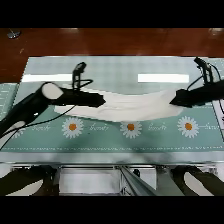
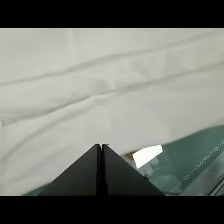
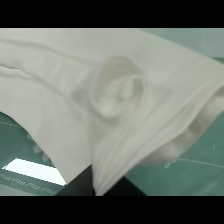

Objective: Fold the shirts.

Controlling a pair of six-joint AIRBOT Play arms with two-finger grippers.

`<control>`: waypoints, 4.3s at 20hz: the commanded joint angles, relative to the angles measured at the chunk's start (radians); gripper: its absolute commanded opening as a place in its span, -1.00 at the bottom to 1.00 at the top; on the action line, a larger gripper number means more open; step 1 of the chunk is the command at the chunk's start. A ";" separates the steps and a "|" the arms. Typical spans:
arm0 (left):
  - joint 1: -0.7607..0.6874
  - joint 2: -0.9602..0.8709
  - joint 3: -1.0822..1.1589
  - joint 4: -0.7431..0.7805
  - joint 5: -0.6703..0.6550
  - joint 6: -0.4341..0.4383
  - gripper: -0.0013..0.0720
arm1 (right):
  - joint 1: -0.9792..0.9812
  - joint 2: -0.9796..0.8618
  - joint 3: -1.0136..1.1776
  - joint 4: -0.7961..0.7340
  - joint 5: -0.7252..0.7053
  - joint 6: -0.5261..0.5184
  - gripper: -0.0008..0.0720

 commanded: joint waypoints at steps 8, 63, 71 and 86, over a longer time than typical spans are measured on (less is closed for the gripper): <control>-0.437 -0.578 0.508 -0.108 -0.060 -0.120 -0.91 | 0.001 0.309 -0.099 0.061 0.022 0.083 -0.91; 0.479 0.654 -0.462 0.148 -0.159 -0.168 -0.90 | 0.238 -0.313 -0.397 0.534 -0.483 -0.011 0.74; 0.479 0.652 -0.462 0.148 -0.159 -0.167 -0.90 | 0.438 -0.594 -0.051 0.585 -0.389 -0.046 -0.73; 0.479 0.652 -0.464 0.148 -0.162 -0.157 -0.90 | 0.296 -0.571 1.078 -0.051 0.211 0.216 -0.91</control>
